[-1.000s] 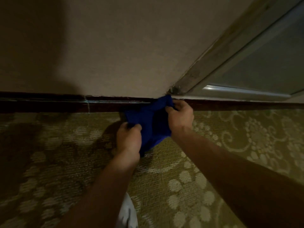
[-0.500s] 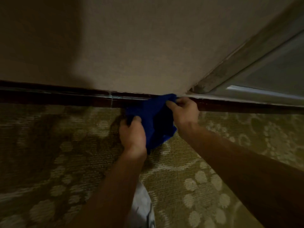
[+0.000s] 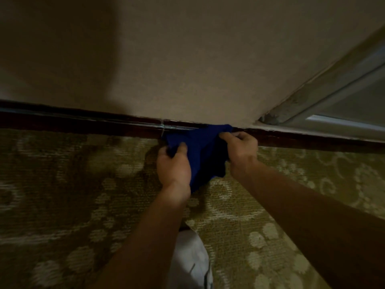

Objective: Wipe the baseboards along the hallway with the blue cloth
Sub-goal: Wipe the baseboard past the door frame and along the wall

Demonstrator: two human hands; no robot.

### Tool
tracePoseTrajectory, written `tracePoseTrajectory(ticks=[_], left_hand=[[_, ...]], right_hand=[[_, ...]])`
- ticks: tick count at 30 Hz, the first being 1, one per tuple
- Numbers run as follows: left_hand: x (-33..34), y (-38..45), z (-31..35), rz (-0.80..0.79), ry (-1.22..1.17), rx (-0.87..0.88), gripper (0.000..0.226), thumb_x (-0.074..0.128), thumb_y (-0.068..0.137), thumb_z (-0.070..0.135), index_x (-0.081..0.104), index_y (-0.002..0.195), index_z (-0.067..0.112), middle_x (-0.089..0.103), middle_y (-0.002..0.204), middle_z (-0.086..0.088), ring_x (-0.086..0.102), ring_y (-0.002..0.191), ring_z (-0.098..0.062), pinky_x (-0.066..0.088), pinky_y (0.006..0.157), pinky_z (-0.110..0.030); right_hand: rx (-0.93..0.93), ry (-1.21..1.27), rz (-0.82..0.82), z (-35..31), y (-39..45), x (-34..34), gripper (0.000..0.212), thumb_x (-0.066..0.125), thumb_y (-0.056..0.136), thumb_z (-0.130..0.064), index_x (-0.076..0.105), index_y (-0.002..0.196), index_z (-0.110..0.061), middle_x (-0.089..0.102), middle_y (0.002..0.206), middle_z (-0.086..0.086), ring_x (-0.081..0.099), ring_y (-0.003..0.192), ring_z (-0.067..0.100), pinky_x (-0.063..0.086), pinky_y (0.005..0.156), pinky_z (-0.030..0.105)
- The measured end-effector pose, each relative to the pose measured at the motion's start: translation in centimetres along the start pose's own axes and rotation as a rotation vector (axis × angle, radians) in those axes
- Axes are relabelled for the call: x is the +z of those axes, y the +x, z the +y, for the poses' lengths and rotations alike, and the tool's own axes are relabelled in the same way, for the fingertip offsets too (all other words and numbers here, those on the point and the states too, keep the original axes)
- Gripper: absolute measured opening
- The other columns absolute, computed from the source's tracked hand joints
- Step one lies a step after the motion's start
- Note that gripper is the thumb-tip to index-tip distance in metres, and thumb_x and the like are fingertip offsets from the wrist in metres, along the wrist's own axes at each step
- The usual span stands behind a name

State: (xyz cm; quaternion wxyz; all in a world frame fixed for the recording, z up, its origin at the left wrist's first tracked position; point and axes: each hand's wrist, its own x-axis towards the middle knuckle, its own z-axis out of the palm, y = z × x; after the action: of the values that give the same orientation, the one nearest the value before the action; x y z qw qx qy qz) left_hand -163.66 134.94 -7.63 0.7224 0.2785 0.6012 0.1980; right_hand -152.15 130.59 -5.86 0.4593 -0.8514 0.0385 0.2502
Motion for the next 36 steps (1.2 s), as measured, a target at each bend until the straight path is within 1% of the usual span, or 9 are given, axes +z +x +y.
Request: tracePoseTrajectory(ticks=[3, 6, 11, 16, 20, 22, 26, 32, 36], left_hand=[[-0.1, -0.2, 0.0, -0.11, 0.058, -0.018, 0.038, 0.061, 0.095, 0.027, 0.054, 0.13, 0.014, 0.06, 0.127, -0.004, 0.059, 0.112, -0.026, 0.047, 0.101, -0.041], [-1.3, 0.3, 0.9, 0.078, -0.058, -0.002, 0.039, 0.061, 0.095, 0.026, 0.053, 0.131, 0.015, 0.056, 0.117, 0.002, 0.054, 0.102, -0.018, 0.043, 0.09, -0.031], [-1.5, 0.3, 1.0, 0.375, -0.207, 0.091, 0.039, 0.056, 0.096, 0.024, 0.051, 0.133, 0.015, 0.057, 0.116, -0.003, 0.054, 0.103, -0.02, 0.038, 0.085, -0.025], [-0.4, 0.2, -0.2, 0.178, -0.119, 0.067, 0.036, 0.055, 0.098, 0.027, 0.05, 0.133, 0.023, 0.051, 0.11, 0.004, 0.051, 0.101, -0.017, 0.041, 0.088, -0.029], [-2.2, 1.0, 0.4, 0.21, -0.17, 0.077, 0.028, 0.058, 0.097, 0.027, 0.054, 0.124, 0.023, 0.055, 0.098, 0.006, 0.056, 0.097, -0.018, 0.045, 0.085, -0.031], [-3.2, 1.2, 1.4, 0.357, -0.261, 0.075, 0.03, 0.056, 0.097, 0.024, 0.053, 0.127, 0.019, 0.055, 0.105, 0.003, 0.055, 0.099, -0.018, 0.043, 0.084, -0.028], [-4.4, 1.8, 3.0, 0.507, -0.334, 0.125, 0.035, 0.049, 0.099, 0.021, 0.049, 0.134, 0.018, 0.052, 0.119, 0.001, 0.049, 0.1, -0.014, 0.038, 0.084, -0.022], [-3.8, 1.3, 1.6, 0.178, -0.111, 0.186, 0.018, 0.054, 0.099, 0.027, 0.055, 0.117, 0.025, 0.061, 0.116, -0.002, 0.059, 0.101, -0.02, 0.049, 0.089, -0.033], [-5.6, 1.7, 2.6, 0.352, -0.269, 0.103, 0.035, 0.057, 0.097, 0.025, 0.052, 0.132, 0.022, 0.056, 0.118, -0.002, 0.057, 0.108, -0.021, 0.048, 0.096, -0.035]], right_hand=[[0.062, 0.053, 0.029, -0.8, 0.4, -0.6, 0.018, 0.07, 0.084, -0.017, 0.056, 0.074, -0.012, 0.064, 0.089, 0.012, 0.062, 0.095, 0.034, 0.054, 0.086, 0.052], [0.095, 0.092, 0.071, -1.3, -1.1, 2.1, 0.016, 0.068, 0.085, -0.02, 0.06, 0.092, -0.008, 0.06, 0.087, 0.01, 0.059, 0.091, 0.032, 0.054, 0.088, 0.046], [0.034, 0.077, -0.076, -0.6, -3.3, 5.4, 0.018, 0.069, 0.083, -0.02, 0.055, 0.075, -0.012, 0.065, 0.088, 0.014, 0.063, 0.089, 0.032, 0.057, 0.081, 0.047], [-0.028, 0.014, -0.052, -0.3, -1.6, 3.0, 0.019, 0.072, 0.078, -0.024, 0.058, 0.071, -0.012, 0.068, 0.089, 0.016, 0.066, 0.088, 0.033, 0.057, 0.076, 0.055], [0.034, 0.028, 0.069, -0.8, -2.5, 5.3, 0.033, 0.064, 0.087, -0.031, 0.058, 0.109, -0.007, 0.06, 0.103, 0.01, 0.059, 0.096, 0.029, 0.043, 0.084, 0.03], [0.047, -0.008, 0.034, -1.4, -4.3, 7.9, 0.045, 0.062, 0.089, -0.035, 0.053, 0.121, -0.005, 0.059, 0.113, 0.013, 0.056, 0.096, 0.027, 0.048, 0.089, 0.037], [0.027, -0.026, -0.112, -1.4, -6.8, 10.8, 0.026, 0.062, 0.088, -0.034, 0.058, 0.098, -0.01, 0.062, 0.098, 0.01, 0.06, 0.089, 0.026, 0.055, 0.081, 0.039], [0.053, 0.082, -0.042, -0.9, -3.7, 6.7, 0.021, 0.069, 0.08, -0.026, 0.059, 0.081, -0.008, 0.064, 0.085, 0.011, 0.064, 0.084, 0.03, 0.057, 0.08, 0.05], [0.08, 0.074, -0.105, -2.0, -5.7, 9.5, 0.017, 0.061, 0.088, -0.024, 0.053, 0.08, -0.011, 0.055, 0.079, 0.005, 0.054, 0.069, 0.02, 0.05, 0.081, 0.032]])
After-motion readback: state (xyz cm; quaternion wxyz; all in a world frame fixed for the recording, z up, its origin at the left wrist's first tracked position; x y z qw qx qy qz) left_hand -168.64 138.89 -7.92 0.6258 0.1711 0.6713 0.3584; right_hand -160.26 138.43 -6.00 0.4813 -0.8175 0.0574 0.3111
